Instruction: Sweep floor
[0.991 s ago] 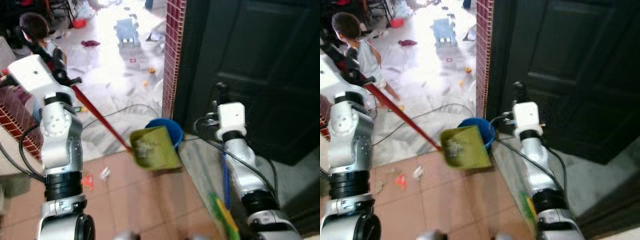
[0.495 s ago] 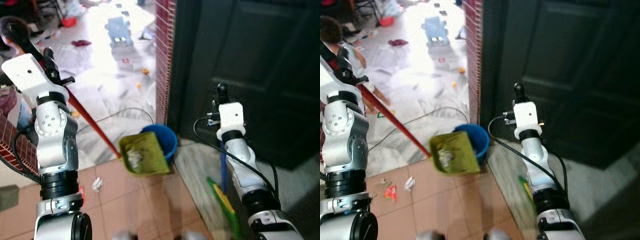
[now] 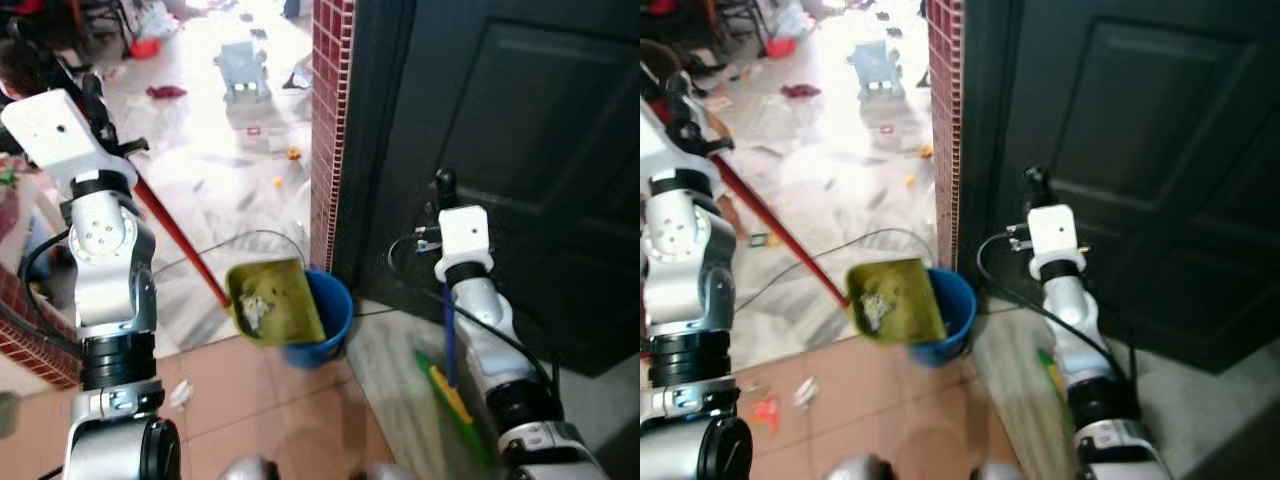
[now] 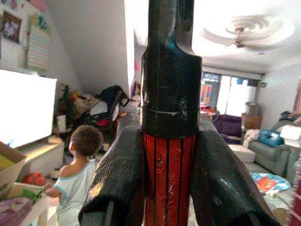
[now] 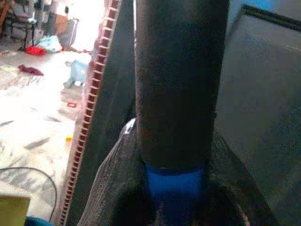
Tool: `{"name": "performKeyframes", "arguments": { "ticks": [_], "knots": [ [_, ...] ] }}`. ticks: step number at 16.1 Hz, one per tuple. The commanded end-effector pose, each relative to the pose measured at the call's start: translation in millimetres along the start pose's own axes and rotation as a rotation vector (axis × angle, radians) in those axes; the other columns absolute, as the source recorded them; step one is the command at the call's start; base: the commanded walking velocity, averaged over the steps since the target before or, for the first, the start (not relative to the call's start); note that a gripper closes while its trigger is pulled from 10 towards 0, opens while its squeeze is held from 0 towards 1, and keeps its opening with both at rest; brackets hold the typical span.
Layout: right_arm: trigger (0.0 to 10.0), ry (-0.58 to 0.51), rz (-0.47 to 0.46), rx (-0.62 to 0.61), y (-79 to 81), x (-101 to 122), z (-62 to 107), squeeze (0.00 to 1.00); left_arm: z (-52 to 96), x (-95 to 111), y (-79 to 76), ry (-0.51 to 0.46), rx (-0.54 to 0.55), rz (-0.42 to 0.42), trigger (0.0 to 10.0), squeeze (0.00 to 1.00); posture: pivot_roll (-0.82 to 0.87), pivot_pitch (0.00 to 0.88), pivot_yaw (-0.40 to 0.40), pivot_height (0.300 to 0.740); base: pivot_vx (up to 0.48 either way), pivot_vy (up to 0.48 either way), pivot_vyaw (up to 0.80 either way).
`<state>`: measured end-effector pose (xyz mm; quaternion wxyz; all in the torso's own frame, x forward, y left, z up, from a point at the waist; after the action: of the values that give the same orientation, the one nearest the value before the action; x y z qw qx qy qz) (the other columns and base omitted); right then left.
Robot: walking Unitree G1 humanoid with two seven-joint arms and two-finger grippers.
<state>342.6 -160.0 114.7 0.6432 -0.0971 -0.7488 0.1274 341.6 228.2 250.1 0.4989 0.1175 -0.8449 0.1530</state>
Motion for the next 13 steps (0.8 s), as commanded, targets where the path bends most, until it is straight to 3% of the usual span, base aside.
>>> {"name": "performKeyframes", "arguments": {
  "ticks": [1, 4, 6, 8, 10, 11, 13],
  "knots": [
    [10.0, -0.054, -0.003, 0.003, 1.9, 14, -5.9, 0.0, -6.0, 23, -7.3, -0.125, -0.016, -0.031, 10.0, 0.0, -0.08, 0.009, 0.023, 0.74, 0.0, 0.0, 0.0],
    [10.0, -0.055, -0.003, 0.003, 2.1, 14, -5.8, 0.0, 0.5, 23, -31.3, -0.176, -0.103, -0.064, 10.0, 0.0, -0.08, 0.009, 0.022, 0.74, 0.0, 0.0, 0.0],
    [10.0, -0.055, -0.003, 0.003, 2.8, 14, -5.6, 0.0, 13.3, 15, -58.9, -0.173, -0.2, -0.05, 10.0, 0.0, -0.09, 0.01, 0.024, 0.74, 0.0, 0.0, 0.0],
    [10.0, -0.056, -0.005, 0.0, 3.2, 15, -5.4, 0.0, 33.1, 5, -86.9, -0.196, -0.357, -0.084, 10.0, 0.0, -0.09, 0.009, 0.029, 0.74, 0.0, 0.0, 0.0],
    [10.0, -0.055, -0.002, -0.002, 2.4, 14, -6.0, 0.0, 75.8, -9, -133.5, -0.222, -0.785, -0.13, 10.0, 0.0, -0.09, 0.008, 0.03, 0.74, 0.0, 0.0, 0.0],
    [10.0, -0.054, -0.001, -0.002, 2.3, 14, -6.1, 0.0, 87.5, -3, -143.7, -0.275, -0.885, -0.154, 10.0, 0.0, -0.09, 0.008, 0.031, 0.74, 0.0, 0.0, 0.0],
    [10.0, -0.053, 0.0, 0.003, 3.9, 13, -5.8, 0.0, 96.9, 5, -152.1, -0.328, -0.934, -0.16, 10.0, 0.0, -0.08, 0.006, 0.027, 0.74, 0.0, 0.0, 0.0]
  ]
}}
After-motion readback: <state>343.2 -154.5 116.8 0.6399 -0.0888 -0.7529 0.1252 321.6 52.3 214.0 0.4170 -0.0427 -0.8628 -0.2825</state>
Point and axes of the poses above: a point about 5 cm out from each wrist's last joint towards the gripper, its own z axis pointing back from the gripper into the wrist, its own x axis along the axis of the wrist's last joint, y = z × x, the point moved 2 cm from there along -z, pointing out of the wrist towards the gripper
